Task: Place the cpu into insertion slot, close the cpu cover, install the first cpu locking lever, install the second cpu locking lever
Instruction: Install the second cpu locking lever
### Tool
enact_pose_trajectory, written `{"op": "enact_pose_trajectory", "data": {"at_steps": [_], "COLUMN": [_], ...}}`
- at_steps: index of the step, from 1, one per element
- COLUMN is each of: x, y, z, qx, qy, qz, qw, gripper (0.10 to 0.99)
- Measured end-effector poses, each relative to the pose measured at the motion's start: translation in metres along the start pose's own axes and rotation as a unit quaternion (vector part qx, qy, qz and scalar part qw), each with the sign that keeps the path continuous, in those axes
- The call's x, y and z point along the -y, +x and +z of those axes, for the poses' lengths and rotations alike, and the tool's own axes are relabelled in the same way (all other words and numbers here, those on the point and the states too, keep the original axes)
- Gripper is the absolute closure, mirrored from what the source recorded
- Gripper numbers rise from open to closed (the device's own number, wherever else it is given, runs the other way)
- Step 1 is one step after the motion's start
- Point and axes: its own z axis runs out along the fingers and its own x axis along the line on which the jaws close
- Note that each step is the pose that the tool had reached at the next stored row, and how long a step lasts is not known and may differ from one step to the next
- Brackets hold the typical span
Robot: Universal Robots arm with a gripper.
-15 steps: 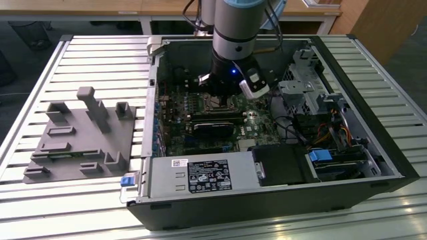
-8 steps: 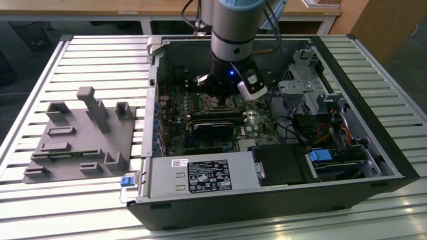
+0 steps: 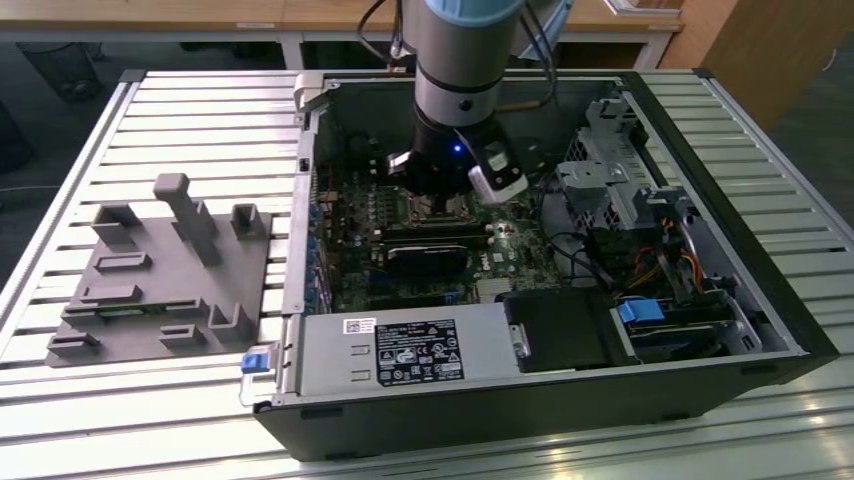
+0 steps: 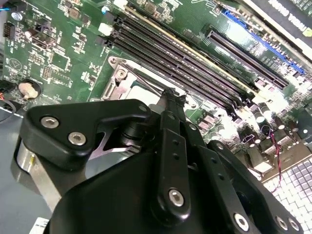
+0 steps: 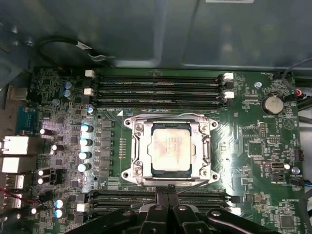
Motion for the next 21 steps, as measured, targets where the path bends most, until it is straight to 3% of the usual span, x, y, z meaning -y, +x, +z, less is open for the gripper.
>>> {"op": "enact_pose_trajectory", "data": {"at_steps": [10,21], "x": [0.0007,0.0022], "y": [0.0023,0.0052], "z": [0.0040,0.0061], "qx": [-0.0001,-0.0001], "qy": [-0.0017,-0.0094], "qz": [0.000,0.000], "qw": [1.0000,1.0000], "gripper": [0.980,0.980]}}
